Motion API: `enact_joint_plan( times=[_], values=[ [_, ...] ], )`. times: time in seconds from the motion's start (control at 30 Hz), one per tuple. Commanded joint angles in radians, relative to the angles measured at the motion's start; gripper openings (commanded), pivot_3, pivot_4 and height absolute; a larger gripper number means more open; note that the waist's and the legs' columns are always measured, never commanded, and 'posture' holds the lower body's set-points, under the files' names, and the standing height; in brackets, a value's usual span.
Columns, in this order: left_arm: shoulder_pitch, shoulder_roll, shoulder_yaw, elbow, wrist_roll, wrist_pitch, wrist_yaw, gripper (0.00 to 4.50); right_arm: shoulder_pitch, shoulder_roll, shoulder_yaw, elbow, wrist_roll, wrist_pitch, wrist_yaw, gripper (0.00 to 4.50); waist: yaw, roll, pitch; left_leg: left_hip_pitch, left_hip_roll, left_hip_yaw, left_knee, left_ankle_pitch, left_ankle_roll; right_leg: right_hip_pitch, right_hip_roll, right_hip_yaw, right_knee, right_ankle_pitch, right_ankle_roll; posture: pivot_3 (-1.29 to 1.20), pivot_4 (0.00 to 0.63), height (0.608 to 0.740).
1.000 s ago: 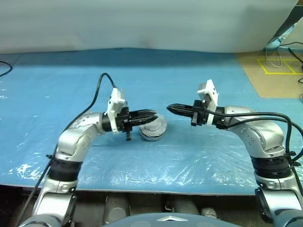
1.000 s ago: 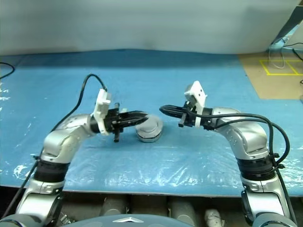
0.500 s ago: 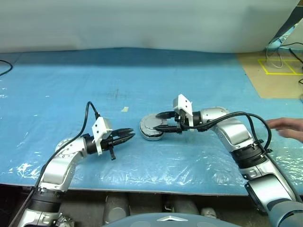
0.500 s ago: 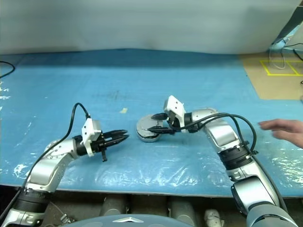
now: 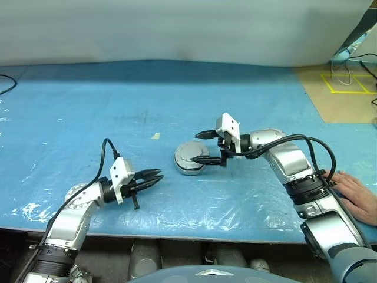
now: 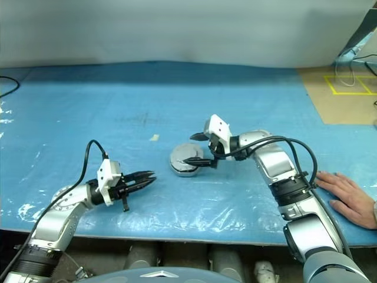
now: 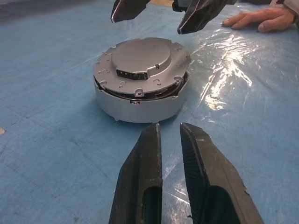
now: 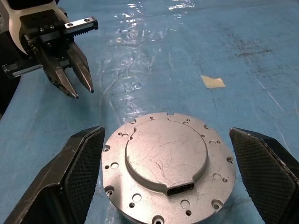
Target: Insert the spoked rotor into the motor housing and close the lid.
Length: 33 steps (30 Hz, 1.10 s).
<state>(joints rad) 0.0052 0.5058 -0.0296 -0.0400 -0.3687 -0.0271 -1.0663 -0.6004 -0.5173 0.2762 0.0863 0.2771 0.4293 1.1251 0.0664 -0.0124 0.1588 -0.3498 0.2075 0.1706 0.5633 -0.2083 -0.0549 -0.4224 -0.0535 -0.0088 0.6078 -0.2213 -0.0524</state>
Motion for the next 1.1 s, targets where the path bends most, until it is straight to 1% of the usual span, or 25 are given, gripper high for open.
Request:
enact_joint_plan(
  times=[0.03, 0.1, 0.17, 0.27, 0.37, 0.47, 0.67, 0.8, 1.1],
  values=[
    [-0.036, -0.011, 0.014, 0.051, -0.011, -0.047, -0.019, 0.72, 0.001, -0.023, -0.127, -0.066, 0.101, 0.081, -0.010, 4.46, 0.001, 0.000, 0.000, 0.000, 0.000, 0.000, 0.000, 0.000, 0.000, 0.000, 0.000, 0.000, 0.000, 0.000, 0.000, 0.00, 0.150, 0.740],
    [-0.060, -0.018, 0.022, 0.108, -0.016, -0.069, -0.033, 0.72, 0.033, -0.061, -0.185, -0.097, 0.132, 0.114, -0.012, 4.46, 0.009, 0.000, 0.000, 0.000, 0.000, 0.000, 0.001, 0.000, 0.000, 0.000, 0.000, 0.000, 0.000, 0.000, 0.000, 0.00, 0.150, 0.740],
    [-0.082, -0.034, 0.015, 0.153, -0.007, -0.088, -0.036, 0.72, 0.098, -0.111, -0.218, -0.128, 0.137, 0.125, -0.010, 4.46, 0.014, -0.001, 0.000, 0.000, 0.000, 0.000, 0.001, 0.000, 0.000, 0.001, 0.000, 0.000, 0.000, 0.000, 0.000, 0.00, 0.150, 0.740],
    [-0.092, -0.075, -0.018, 0.142, 0.012, -0.085, -0.001, 0.72, 0.201, -0.163, -0.264, -0.172, 0.147, 0.145, -0.031, 4.46, 0.017, -0.001, -0.001, 0.000, 0.000, 0.000, 0.001, -0.001, 0.001, 0.002, 0.000, 0.000, -0.001, 0.000, 0.000, 0.00, 0.150, 0.740],
    [-0.098, -0.093, -0.026, 0.124, 0.018, -0.073, 0.017, 0.72, 0.276, -0.185, -0.301, -0.222, 0.158, 0.167, -0.055, 4.46, 0.009, -0.001, -0.001, 0.000, 0.000, 0.000, 0.001, -0.001, 0.002, 0.002, 0.000, 0.000, -0.001, 0.000, 0.000, 0.00, 0.150, 0.740],
    [-0.106, -0.093, -0.027, 0.129, 0.016, -0.069, 0.014, 0.72, 0.318, -0.184, -0.323, -0.274, 0.179, 0.194, -0.079, 4.46, 0.001, -0.001, -0.001, 0.000, 0.000, 0.000, 0.000, -0.002, 0.003, 0.002, 0.000, 0.001, 0.001, 0.000, 0.000, 0.00, 0.150, 0.740],
    [-0.133, -0.079, -0.026, 0.124, 0.005, -0.050, 0.000, 0.72, 0.357, -0.182, -0.324, -0.308, 0.172, 0.197, -0.122, 4.46, 0.004, -0.001, -0.001, 0.002, -0.001, 0.000, 0.000, -0.001, 0.004, 0.003, 0.000, 0.001, 0.000, 0.000, 0.000, 0.00, 0.150, 0.740],
    [-0.157, -0.071, -0.023, 0.113, -0.001, -0.027, 0.002, 0.72, 0.373, -0.189, -0.333, -0.309, 0.176, 0.192, -0.132, 4.46, 0.005, -0.001, -0.001, 0.001, -0.001, 0.000, 0.000, -0.001, 0.004, 0.002, 0.000, 0.000, -0.001, 0.000, 0.000, 0.00, 0.150, 0.740],
    [-0.166, -0.071, -0.039, -0.020, -0.010, 0.088, 0.057, 0.72, 0.386, -0.193, -0.321, -0.309, 0.169, 0.183, -0.146, 4.46, 0.003, -0.001, -0.001, 0.001, 0.000, 0.000, 0.000, -0.001, 0.004, 0.002, 0.000, 0.000, 0.000, 0.000, 0.000, 0.00, 0.150, 0.740]
  ],
)
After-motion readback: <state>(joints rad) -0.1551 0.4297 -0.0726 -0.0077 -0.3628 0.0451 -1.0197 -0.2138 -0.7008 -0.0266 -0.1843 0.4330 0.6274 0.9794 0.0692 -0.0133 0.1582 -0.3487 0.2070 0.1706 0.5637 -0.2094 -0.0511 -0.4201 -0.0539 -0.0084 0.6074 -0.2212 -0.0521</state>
